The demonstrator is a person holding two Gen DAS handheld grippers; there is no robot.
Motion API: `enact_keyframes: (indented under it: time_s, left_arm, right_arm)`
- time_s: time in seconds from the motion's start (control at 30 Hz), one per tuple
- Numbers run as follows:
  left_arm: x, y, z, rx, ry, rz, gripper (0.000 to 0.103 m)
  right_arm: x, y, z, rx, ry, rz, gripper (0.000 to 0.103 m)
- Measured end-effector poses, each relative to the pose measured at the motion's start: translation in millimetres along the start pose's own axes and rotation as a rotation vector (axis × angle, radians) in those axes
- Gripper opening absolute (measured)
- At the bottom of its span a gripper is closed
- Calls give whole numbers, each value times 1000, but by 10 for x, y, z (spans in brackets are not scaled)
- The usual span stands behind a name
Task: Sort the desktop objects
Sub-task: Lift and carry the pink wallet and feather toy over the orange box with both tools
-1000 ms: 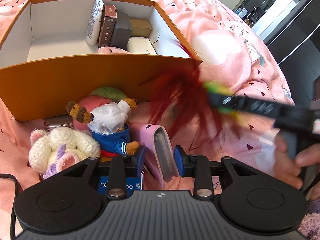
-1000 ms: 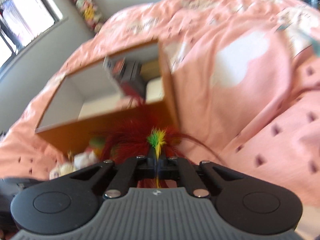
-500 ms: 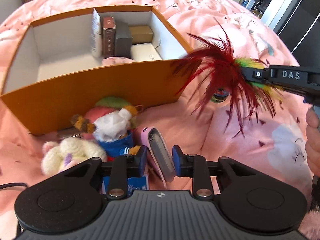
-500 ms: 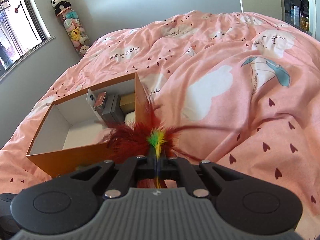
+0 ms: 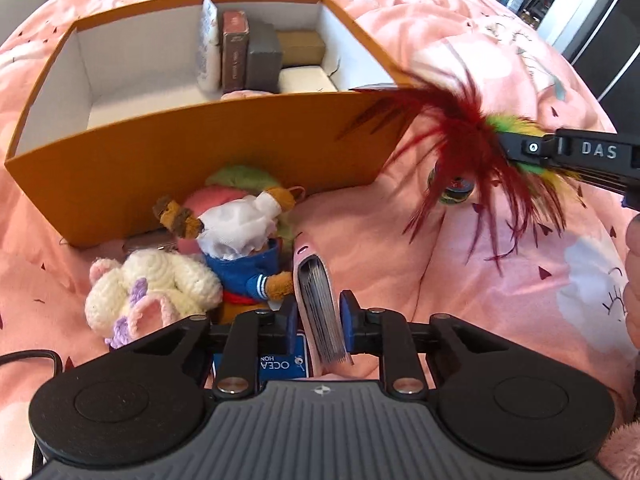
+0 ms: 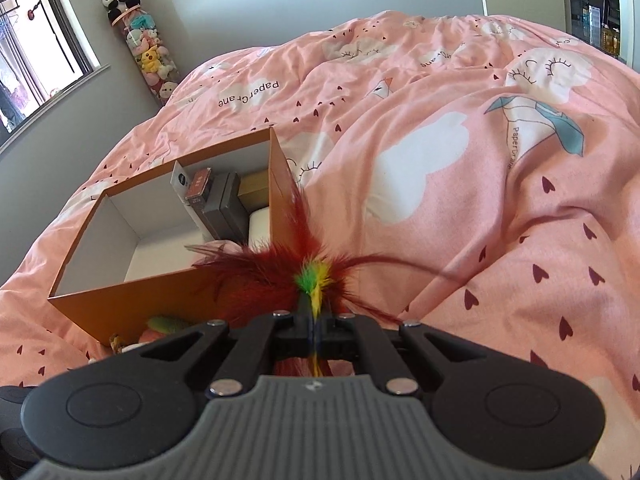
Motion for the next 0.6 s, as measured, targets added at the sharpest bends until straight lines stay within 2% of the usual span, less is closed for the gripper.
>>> enact_keyframes:
  time_s: [0.13,0.37,0.47,0.6]
  left_arm:
    - [-18,5,-133,20,33,3,19]
    - [-80,-48,-537,90,108,1,19]
    - [-152,-107,-731,136,145,-29,19]
    - [-281,-224,-1048,239,173,-69,19]
  right_arm:
    - [27,-63,-76,8,-29,20,1]
    - [-64,-279,-297,51,-108,29,1]
    - [-138,-368,-391,72,-143,20,1]
    - [-241,-484,-460,98,-177,0,1]
Point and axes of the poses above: each gripper's, at about its wrist camera, not at the fingertips, and z roughly the way its jaws point, x to its right, y to its underside, the point moved 2 cm from there along z, roughly the way its jaws point, and after that the axes turned 10 degrees about z, right-handed, at the moved point
